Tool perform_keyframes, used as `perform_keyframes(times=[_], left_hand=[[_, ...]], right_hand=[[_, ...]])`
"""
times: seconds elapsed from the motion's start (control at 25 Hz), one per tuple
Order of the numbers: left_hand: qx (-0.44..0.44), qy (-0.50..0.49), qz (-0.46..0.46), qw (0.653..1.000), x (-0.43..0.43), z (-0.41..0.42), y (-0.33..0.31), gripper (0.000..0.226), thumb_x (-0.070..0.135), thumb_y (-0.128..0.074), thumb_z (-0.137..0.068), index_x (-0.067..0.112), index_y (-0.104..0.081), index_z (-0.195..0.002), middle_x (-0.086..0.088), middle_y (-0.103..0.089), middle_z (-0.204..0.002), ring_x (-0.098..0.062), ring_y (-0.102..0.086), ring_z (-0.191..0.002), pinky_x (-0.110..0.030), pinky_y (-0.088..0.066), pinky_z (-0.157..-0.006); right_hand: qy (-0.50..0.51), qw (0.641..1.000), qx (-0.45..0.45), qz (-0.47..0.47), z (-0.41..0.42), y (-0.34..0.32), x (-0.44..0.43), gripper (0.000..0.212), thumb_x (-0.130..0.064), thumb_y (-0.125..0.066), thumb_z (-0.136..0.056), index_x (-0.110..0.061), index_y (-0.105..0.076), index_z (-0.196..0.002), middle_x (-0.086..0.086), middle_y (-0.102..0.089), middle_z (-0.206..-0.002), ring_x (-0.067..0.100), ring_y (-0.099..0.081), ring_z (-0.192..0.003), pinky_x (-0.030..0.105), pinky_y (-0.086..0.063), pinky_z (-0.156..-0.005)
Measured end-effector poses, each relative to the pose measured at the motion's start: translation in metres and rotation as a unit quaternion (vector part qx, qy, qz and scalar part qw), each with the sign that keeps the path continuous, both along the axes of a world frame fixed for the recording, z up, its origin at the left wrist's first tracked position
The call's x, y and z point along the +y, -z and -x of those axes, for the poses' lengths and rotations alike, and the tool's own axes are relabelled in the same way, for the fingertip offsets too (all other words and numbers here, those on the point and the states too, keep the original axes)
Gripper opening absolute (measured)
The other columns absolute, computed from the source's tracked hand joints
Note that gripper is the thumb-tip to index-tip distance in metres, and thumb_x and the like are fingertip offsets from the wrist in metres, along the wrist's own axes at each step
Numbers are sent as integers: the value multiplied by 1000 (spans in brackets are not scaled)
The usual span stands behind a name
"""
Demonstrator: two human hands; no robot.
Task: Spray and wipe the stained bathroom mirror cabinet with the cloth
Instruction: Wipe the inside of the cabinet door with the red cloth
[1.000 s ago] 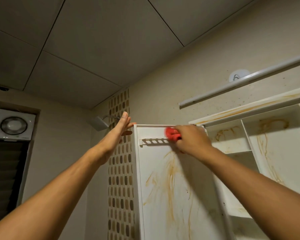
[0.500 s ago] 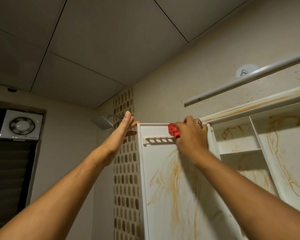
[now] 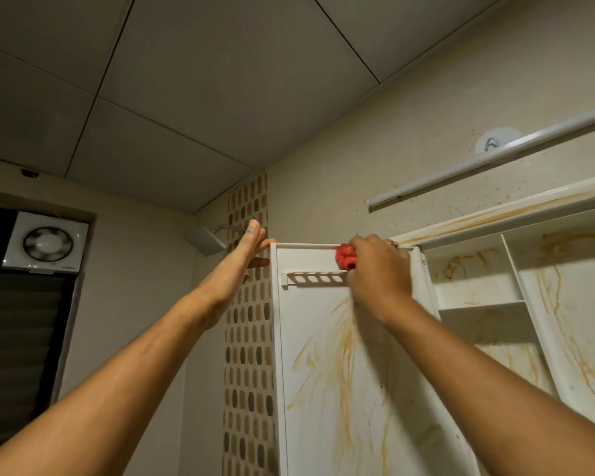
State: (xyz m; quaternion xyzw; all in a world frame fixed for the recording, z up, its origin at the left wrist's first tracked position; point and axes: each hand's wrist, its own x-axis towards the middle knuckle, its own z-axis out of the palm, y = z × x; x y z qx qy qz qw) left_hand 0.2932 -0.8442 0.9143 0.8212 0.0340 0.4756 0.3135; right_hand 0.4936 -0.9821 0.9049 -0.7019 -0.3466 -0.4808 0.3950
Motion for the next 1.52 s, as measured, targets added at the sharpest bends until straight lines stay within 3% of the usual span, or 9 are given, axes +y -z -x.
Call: perform_keyframes(times=[0.12,0.28,0.52,0.8,0.88,1.08,1.2,1.36,1.52], left_hand=[[-8,-6,0,1000,1,-2,-1,90,87,-17,-86,38,-29,-160,19,-43,-158,-4,-46,-134,-45,-20,-125],[-10,-16,0,1000,0,-3,-2,98,94,-17,-81,38,-28,-161,16,-42,-160,-7,-42,-142,-45,-21,-124],[-5,-5,8,1000,-6,-2,0,102,94,-20,-76,38,-29,-160,22,-44,-157,-3,-50,-134,-49,-22,-126],[-13,-36,-37,999,-7,-8,-2,71,87,-21,-88,52,-46,-145,37,-54,-131,4,-53,-125,-30,-34,-111],[-5,-58,-51,997,-10,-12,-8,53,70,-26,-99,51,-48,-143,32,-52,-142,2,-48,-132,-28,-36,-111],[26,-155,-174,972,-12,-6,3,83,77,-37,-96,35,-16,-164,16,-22,-165,-9,-29,-148,-42,-26,-121],[21,-168,-180,969,-11,-8,7,82,68,-45,-96,34,-15,-164,9,-25,-168,-15,-37,-146,-43,-32,-117],[19,-156,-178,971,-6,-7,7,84,65,-55,-95,37,-15,-163,9,-29,-167,-11,-43,-136,-42,-35,-115],[12,-152,-172,973,-8,-9,7,81,59,-57,-97,38,-15,-163,10,-29,-166,-5,-40,-131,-35,-35,-109]], right_hand=[[-72,996,-58,17,66,1,42,15,-12,-66,-87,-25,-70,-95,3,-69,-96,31,-65,-93,41,-46,-81],[-116,968,-208,78,33,10,22,24,-31,-68,-93,-29,-69,-117,-4,-71,-113,23,-64,-104,41,-48,-95],[-4,1000,-4,-20,18,2,24,28,-16,-62,-92,-22,-68,-119,5,-60,-118,31,-56,-111,44,-43,-95],[-124,963,-228,74,38,14,22,33,-31,-70,-89,-24,-70,-121,0,-71,-119,26,-64,-110,43,-50,-96],[-109,974,-195,45,-15,16,-2,30,-33,-67,-91,-27,-72,-120,-3,-73,-122,24,-66,-111,41,-53,-92],[-26,995,51,-75,-89,23,-36,37,-5,-68,-88,-27,-73,-116,2,-73,-109,30,-66,-101,38,-51,-79],[-102,993,14,-66,-28,12,1,26,-10,-67,-82,-29,-74,-99,-2,-69,-96,26,-65,-90,38,-53,-80],[-84,981,-169,40,-38,14,-2,39,-29,-75,-88,-32,-66,-126,-4,-65,-121,22,-57,-110,41,-42,-98],[90,996,-11,-9,-99,16,-41,46,-22,-74,-91,-29,-62,-135,4,-57,-131,29,-53,-120,45,-41,-103]])
